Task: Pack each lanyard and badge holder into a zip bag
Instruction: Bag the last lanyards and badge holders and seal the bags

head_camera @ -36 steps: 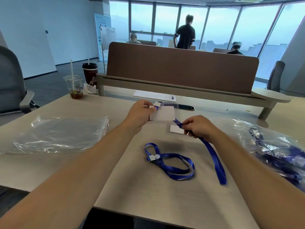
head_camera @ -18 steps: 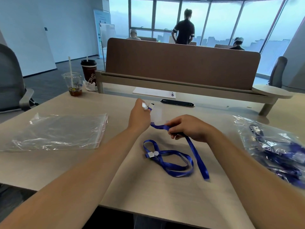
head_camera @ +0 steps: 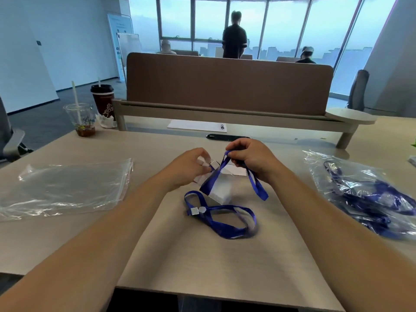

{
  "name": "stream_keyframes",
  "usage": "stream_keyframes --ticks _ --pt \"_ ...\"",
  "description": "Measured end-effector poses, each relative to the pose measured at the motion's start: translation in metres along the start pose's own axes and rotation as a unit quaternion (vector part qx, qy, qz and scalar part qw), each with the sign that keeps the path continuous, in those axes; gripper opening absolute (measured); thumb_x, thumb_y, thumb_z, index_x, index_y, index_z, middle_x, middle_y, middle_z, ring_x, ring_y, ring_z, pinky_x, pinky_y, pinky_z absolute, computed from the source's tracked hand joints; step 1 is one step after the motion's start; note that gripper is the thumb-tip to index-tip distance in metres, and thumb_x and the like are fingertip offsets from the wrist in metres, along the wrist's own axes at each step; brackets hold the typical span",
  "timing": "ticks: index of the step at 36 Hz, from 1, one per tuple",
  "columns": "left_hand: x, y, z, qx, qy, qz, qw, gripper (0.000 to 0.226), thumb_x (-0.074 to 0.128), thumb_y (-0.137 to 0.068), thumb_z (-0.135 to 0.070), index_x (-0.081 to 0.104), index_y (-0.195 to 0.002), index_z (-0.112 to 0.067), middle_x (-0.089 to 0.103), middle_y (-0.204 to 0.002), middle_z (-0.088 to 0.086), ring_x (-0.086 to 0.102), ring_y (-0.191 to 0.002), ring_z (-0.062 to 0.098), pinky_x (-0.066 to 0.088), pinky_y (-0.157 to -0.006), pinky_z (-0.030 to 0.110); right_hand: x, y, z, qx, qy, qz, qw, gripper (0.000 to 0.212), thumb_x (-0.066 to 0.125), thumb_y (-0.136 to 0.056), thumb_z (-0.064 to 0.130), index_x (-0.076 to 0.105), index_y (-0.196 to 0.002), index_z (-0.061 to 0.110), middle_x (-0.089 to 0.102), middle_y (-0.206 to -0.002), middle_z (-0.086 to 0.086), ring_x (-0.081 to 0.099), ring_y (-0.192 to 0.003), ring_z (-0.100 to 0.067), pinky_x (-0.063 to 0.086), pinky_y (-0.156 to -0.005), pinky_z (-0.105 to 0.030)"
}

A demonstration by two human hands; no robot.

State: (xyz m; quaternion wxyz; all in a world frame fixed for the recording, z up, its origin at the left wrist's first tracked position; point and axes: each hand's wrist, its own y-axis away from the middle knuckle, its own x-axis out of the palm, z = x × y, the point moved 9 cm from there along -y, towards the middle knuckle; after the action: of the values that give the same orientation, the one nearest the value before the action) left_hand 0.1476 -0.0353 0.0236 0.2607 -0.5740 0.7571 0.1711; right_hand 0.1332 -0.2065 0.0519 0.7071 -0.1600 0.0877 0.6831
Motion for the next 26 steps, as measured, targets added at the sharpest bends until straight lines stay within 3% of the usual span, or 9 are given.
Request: stream_keyframes --ticks 4,6,8,12,15,20,23,26 --pt "0.005 0.003 -0.002 -0.018 0.098 0.042 0.994 0.013 0.059 -0.097 -0.015 0.058 -0.103 -0.027 0.062 -0.119 0.007 0.064 -0.099 0.027 0.060 -0.082 0.041 -0.008 -0.001 -0.005 0.004 -0.031 -0.026 0.999 0.011 0.065 -0.090 -0.001 0.071 -0.096 0.007 0.074 -0.092 -0.010 0.063 -0.077 -0.019 0.057 -0.071 -0.028" --pt "0.005 0.005 -0.005 -0.026 0.154 0.046 0.987 0.015 0.057 -0.098 -0.013 0.059 -0.106 -0.025 0.060 -0.122 0.006 0.062 -0.105 0.029 0.059 -0.084 0.041 -0.009 -0.002 -0.007 0.013 -0.049 -0.027 0.998 0.010 0.068 -0.090 0.002 0.071 -0.094 0.011 0.073 -0.093 -0.010 0.064 -0.080 -0.020 0.057 -0.073 -0.029" --pt "0.002 0.007 -0.006 -0.032 0.209 0.038 0.977 0.015 0.054 -0.099 -0.012 0.058 -0.109 -0.023 0.059 -0.119 0.003 0.061 -0.105 0.027 0.058 -0.083 0.037 -0.007 -0.003 -0.014 0.042 -0.072 -0.018 0.996 0.008 0.069 -0.091 0.006 0.070 -0.094 0.012 0.072 -0.093 -0.009 0.064 -0.084 -0.021 0.057 -0.072 -0.028" --pt "-0.007 0.007 -0.006 -0.030 0.308 -0.006 0.951 0.014 0.051 -0.101 -0.013 0.055 -0.111 -0.021 0.062 -0.118 0.014 0.063 -0.097 0.027 0.056 -0.075 0.033 0.003 -0.001 -0.030 0.083 -0.099 0.020 0.991 0.015 0.058 -0.096 0.001 0.070 -0.102 0.006 0.067 -0.095 -0.021 0.060 -0.082 -0.025 0.052 -0.067 -0.029" --pt "-0.013 0.005 0.000 -0.049 0.351 -0.066 0.933 0.015 0.051 -0.101 -0.014 0.053 -0.112 -0.024 0.061 -0.120 0.010 0.063 -0.105 0.028 0.059 -0.076 0.033 0.012 0.004 -0.037 0.098 -0.078 0.037 0.991 0.010 0.063 -0.093 0.004 0.071 -0.097 0.008 0.069 -0.089 -0.013 0.057 -0.074 -0.020 0.050 -0.064 -0.028" --pt "-0.011 0.001 0.011 -0.075 0.391 -0.117 0.910 0.017 0.053 -0.101 -0.013 0.054 -0.110 -0.027 0.059 -0.118 0.007 0.062 -0.106 0.026 0.060 -0.084 0.038 0.034 0.010 -0.040 0.104 -0.019 0.074 0.992 0.010 0.064 -0.096 0.017 0.072 -0.098 0.012 0.070 -0.086 -0.009 0.054 -0.065 -0.015 0.047 -0.059 -0.026" --pt "-0.018 -0.001 0.020 -0.088 0.355 -0.175 0.914 0.018 0.057 -0.098 -0.013 0.053 -0.107 -0.029 0.056 -0.118 0.006 0.058 -0.110 0.029 0.057 -0.090 0.046 0.048 0.013 -0.039 0.110 -0.001 0.113 0.987 0.016 0.060 -0.098 0.020 0.071 -0.106 0.011 0.071 -0.089 -0.007 0.056 -0.064 -0.011 0.049 -0.058 -0.022" --pt "-0.031 0.001 0.023 -0.079 0.284 -0.237 0.926 0.019 0.055 -0.099 -0.012 0.051 -0.111 -0.027 0.055 -0.115 0.002 0.055 -0.105 0.024 0.057 -0.087 0.037 0.057 0.016 -0.042 0.124 0.022 0.154 0.980 0.018 0.058 -0.099 0.018 0.070 -0.108 0.008 0.072 -0.088 -0.007 0.059 -0.062 -0.009 0.050 -0.059 -0.022"
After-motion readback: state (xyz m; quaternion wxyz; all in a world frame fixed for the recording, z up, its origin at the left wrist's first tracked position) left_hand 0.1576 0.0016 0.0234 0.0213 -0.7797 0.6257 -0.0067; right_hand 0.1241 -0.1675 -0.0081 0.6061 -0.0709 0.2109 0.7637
